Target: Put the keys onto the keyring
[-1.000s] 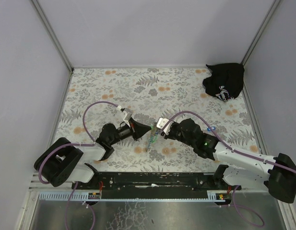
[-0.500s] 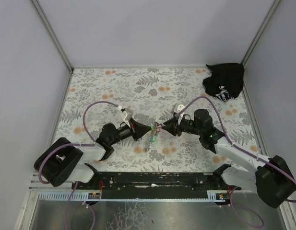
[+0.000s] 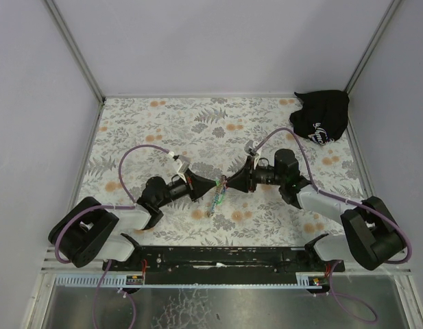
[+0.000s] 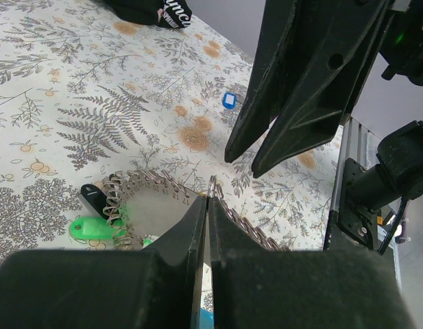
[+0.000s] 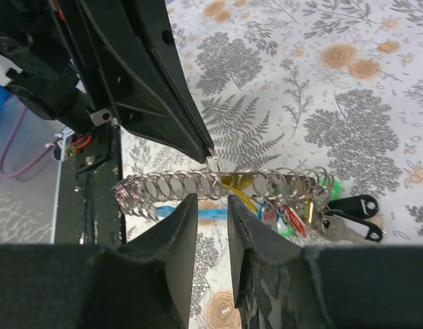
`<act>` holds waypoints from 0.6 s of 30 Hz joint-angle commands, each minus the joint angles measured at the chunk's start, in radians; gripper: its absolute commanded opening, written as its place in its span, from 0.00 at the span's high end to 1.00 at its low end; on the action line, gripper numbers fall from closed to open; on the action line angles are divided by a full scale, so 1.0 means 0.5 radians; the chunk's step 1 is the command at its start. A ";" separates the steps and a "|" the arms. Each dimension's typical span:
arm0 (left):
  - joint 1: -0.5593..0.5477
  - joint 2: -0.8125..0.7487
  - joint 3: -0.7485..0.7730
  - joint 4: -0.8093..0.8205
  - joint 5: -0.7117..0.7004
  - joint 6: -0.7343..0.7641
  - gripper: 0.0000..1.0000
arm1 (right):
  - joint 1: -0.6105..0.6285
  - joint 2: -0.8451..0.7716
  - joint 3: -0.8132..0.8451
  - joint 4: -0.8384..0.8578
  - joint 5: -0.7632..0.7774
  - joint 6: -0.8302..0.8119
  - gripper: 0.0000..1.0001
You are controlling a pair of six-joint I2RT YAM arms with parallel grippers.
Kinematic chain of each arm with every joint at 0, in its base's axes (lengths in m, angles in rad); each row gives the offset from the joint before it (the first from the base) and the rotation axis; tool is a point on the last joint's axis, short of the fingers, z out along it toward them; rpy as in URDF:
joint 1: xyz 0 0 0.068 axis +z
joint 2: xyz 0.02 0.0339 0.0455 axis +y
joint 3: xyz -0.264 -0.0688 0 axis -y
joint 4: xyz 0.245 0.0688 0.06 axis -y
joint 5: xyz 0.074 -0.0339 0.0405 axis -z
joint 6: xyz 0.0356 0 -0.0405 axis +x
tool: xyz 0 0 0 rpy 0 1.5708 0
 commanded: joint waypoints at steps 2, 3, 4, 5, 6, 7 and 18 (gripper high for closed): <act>0.008 -0.036 0.010 0.083 0.020 0.035 1.00 | -0.014 0.118 0.114 0.305 -0.217 0.205 0.69; 0.009 -0.036 0.012 0.083 0.022 0.036 1.00 | -0.012 0.143 0.130 0.323 -0.236 0.223 0.70; 0.009 -0.035 0.013 0.085 0.022 0.035 1.00 | -0.013 0.168 0.144 0.336 -0.252 0.241 0.70; 0.009 -0.036 0.013 0.088 0.022 0.033 1.00 | -0.012 0.190 0.154 0.350 -0.270 0.257 0.70; 0.008 -0.036 0.013 0.087 0.024 0.033 1.00 | -0.012 0.207 0.162 0.369 -0.284 0.270 0.71; 0.009 -0.035 0.013 0.086 0.027 0.031 1.00 | -0.011 0.221 0.165 0.388 -0.291 0.283 0.71; 0.008 -0.026 0.015 0.104 0.034 0.025 1.00 | -0.013 0.301 0.186 0.312 -0.325 0.214 0.72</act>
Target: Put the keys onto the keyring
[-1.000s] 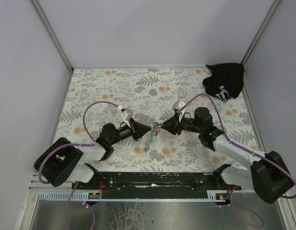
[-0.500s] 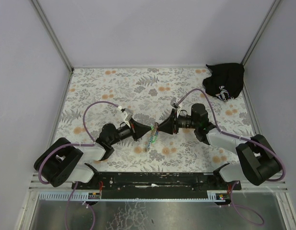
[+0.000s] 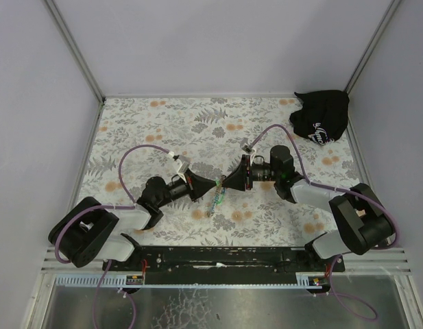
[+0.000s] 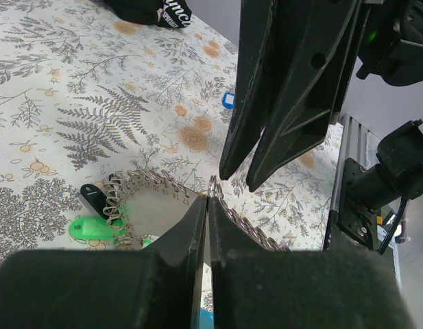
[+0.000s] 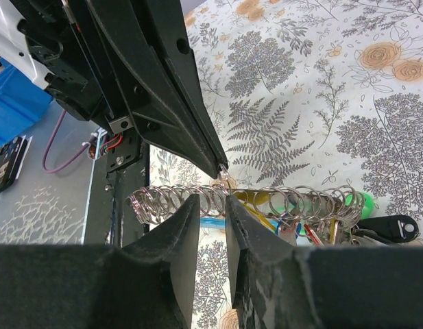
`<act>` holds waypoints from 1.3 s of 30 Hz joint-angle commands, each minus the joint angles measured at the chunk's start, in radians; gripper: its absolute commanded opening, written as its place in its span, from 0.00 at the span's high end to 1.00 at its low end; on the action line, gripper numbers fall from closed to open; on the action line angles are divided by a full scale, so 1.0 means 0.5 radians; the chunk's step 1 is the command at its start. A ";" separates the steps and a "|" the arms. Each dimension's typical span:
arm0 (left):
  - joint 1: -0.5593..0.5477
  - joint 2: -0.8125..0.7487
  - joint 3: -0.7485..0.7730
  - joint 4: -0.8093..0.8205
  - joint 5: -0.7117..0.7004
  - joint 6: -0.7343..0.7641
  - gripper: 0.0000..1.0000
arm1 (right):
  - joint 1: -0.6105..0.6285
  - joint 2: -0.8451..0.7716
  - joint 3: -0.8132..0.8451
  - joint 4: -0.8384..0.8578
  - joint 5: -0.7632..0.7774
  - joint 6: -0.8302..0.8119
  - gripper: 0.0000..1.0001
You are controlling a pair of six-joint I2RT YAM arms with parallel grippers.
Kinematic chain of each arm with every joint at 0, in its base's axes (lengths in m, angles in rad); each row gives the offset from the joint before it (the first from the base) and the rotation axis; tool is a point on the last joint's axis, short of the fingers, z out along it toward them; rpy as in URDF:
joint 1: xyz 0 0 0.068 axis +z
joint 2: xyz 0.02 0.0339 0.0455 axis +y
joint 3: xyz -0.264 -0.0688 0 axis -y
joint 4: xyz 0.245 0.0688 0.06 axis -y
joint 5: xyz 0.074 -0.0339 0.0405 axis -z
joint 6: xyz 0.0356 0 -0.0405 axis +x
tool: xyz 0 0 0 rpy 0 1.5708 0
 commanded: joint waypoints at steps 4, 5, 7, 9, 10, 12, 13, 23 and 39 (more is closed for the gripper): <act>0.010 -0.029 0.013 0.105 0.034 0.023 1.00 | -0.010 0.053 0.099 0.013 -0.069 -0.076 0.72; 0.009 -0.028 0.012 0.105 0.035 0.024 1.00 | -0.007 0.061 0.101 0.013 -0.081 -0.080 0.72; 0.009 -0.028 0.013 0.105 0.034 0.022 1.00 | -0.010 0.072 0.105 0.019 -0.099 -0.080 0.72; 0.009 -0.027 0.016 0.105 0.032 0.024 1.00 | -0.007 0.076 0.108 0.026 -0.122 -0.081 0.72; 0.008 -0.025 0.015 0.105 0.030 0.022 1.00 | -0.007 0.076 0.109 0.028 -0.128 -0.080 0.72; 0.009 -0.024 0.014 0.106 0.033 0.021 1.00 | -0.009 0.081 0.111 0.025 -0.133 -0.083 0.72; 0.009 -0.019 0.016 0.109 0.034 0.021 1.00 | -0.008 0.084 0.114 0.026 -0.130 -0.081 0.72; 0.005 -0.029 0.016 0.114 0.030 0.015 1.00 | -0.007 0.110 0.117 0.000 -0.084 -0.086 0.71; 0.003 -0.009 0.028 0.115 0.012 0.006 1.00 | -0.008 0.085 0.133 -0.022 -0.155 -0.100 0.89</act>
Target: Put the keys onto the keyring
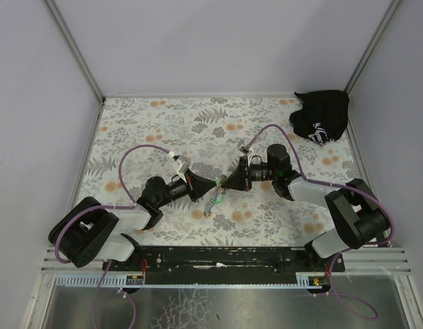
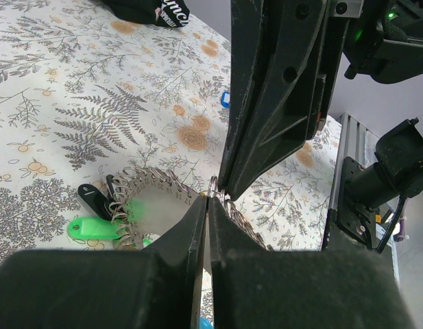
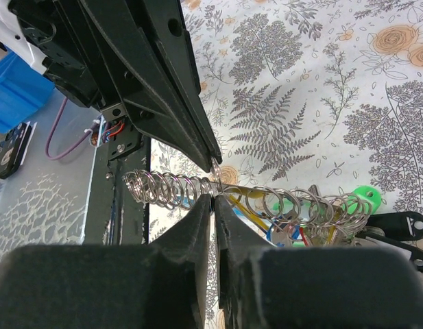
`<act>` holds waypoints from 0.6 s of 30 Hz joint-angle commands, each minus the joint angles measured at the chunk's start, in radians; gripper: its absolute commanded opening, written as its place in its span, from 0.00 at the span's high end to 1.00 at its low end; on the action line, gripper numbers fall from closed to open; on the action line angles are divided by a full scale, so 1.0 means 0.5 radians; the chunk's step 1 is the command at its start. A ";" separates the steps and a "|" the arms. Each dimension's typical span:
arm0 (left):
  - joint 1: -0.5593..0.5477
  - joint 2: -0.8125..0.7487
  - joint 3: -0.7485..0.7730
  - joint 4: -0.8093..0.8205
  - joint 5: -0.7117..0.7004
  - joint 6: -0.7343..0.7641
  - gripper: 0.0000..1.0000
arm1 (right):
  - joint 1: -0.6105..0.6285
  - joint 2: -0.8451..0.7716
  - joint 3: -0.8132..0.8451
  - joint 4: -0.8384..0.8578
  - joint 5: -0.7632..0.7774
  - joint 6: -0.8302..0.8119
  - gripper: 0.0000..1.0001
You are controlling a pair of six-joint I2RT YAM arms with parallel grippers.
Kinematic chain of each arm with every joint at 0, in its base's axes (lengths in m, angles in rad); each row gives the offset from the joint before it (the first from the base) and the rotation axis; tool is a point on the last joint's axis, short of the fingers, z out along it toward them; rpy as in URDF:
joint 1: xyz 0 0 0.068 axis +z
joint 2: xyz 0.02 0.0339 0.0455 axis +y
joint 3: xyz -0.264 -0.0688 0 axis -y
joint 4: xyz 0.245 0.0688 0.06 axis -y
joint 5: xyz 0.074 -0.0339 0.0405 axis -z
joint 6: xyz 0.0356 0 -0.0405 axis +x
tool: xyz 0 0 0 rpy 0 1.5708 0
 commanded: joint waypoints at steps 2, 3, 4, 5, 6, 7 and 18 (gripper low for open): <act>0.003 -0.009 0.028 0.106 -0.016 0.003 1.00 | -0.009 -0.037 0.075 0.070 -0.096 -0.004 0.94; 0.003 -0.012 0.027 0.095 -0.031 0.002 1.00 | -0.007 -0.047 0.074 0.064 -0.102 -0.005 0.95; 0.003 -0.013 0.031 0.084 -0.043 0.003 1.00 | -0.008 -0.057 0.071 0.055 -0.108 -0.009 0.96; 0.003 -0.014 0.032 0.073 -0.053 0.002 1.00 | -0.007 -0.068 0.072 0.046 -0.112 -0.012 0.97; 0.003 -0.013 0.036 0.061 -0.061 0.002 1.00 | -0.009 -0.080 0.072 0.036 -0.115 -0.014 0.98; 0.003 -0.015 0.037 0.052 -0.070 0.003 1.00 | -0.010 -0.089 0.074 0.027 -0.120 -0.015 0.99; -0.030 -0.028 0.067 -0.041 -0.133 0.015 1.00 | -0.006 -0.087 0.112 0.013 -0.172 -0.039 1.00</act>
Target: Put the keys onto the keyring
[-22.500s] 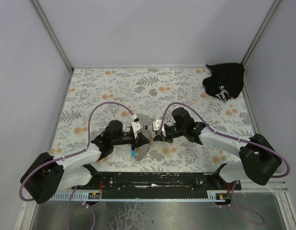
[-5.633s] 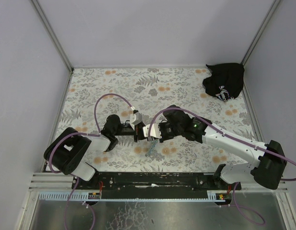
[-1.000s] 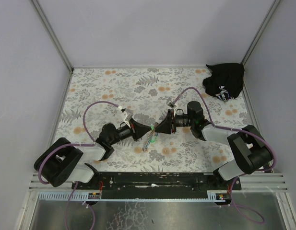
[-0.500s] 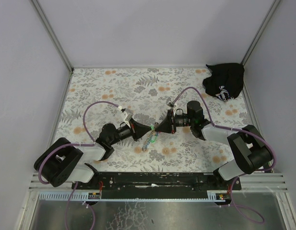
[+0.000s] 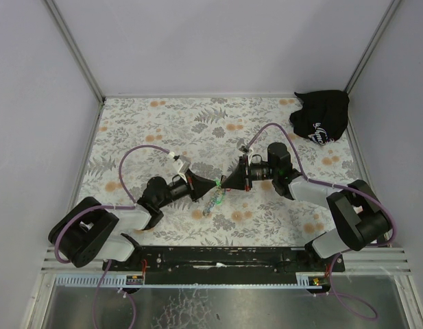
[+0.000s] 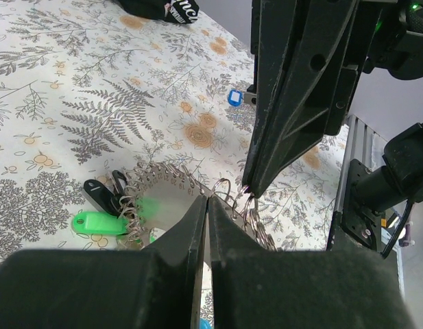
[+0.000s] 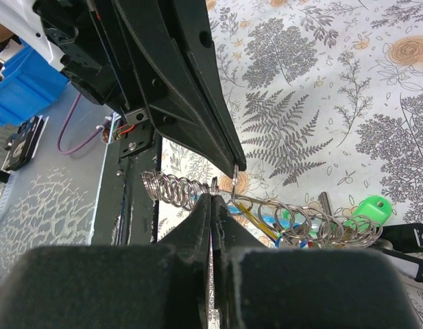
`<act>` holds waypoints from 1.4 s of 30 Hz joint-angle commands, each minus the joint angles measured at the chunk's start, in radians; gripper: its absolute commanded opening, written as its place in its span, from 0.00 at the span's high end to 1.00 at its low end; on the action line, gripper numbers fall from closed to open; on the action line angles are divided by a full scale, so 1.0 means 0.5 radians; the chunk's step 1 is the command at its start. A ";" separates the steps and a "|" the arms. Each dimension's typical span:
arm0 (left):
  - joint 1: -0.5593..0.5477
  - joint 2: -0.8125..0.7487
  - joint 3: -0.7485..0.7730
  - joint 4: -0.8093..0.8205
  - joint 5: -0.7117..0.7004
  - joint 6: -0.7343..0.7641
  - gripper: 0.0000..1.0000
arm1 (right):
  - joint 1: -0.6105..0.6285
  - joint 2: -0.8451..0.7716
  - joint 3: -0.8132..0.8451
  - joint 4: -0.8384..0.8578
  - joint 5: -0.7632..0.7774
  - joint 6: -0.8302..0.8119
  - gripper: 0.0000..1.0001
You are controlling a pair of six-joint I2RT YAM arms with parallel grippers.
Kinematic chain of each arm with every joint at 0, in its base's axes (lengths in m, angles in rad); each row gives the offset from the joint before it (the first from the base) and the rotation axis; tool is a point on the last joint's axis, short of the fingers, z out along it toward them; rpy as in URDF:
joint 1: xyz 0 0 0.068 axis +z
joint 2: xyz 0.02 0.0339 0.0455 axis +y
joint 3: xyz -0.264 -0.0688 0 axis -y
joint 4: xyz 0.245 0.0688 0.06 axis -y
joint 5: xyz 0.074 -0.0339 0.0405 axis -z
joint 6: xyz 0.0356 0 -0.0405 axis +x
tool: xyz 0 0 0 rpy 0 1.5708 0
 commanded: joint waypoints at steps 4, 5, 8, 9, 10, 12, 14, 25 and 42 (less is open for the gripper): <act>-0.012 -0.059 0.040 -0.007 -0.097 0.017 0.91 | -0.005 -0.107 0.080 0.051 -0.032 -0.126 1.00; -0.012 -0.077 0.023 -0.003 -0.111 0.018 0.88 | -0.004 -0.115 0.086 0.057 -0.026 -0.143 1.00; 0.009 -0.133 -0.036 0.054 -0.142 0.001 0.78 | -0.005 -0.113 0.091 0.150 -0.026 -0.153 1.00; 0.023 -0.147 -0.054 0.078 -0.139 -0.011 0.75 | -0.006 -0.110 0.089 0.188 -0.027 -0.154 1.00; 0.042 -0.162 -0.073 0.097 -0.127 -0.024 0.72 | -0.006 -0.107 0.086 0.222 -0.030 -0.154 1.00; 0.059 -0.176 -0.098 0.137 -0.104 -0.034 0.66 | -0.006 -0.096 0.084 0.284 -0.036 -0.148 1.00; 0.071 -0.159 -0.118 0.203 -0.071 -0.049 0.65 | -0.004 -0.079 0.080 0.356 -0.052 -0.125 1.00; 0.159 0.171 -0.060 0.537 0.182 -0.229 0.64 | -0.005 0.062 0.048 0.669 -0.151 -0.039 1.00; 0.081 0.456 -0.079 0.892 0.337 -0.161 0.68 | -0.006 0.149 -0.110 0.877 -0.165 -0.121 1.00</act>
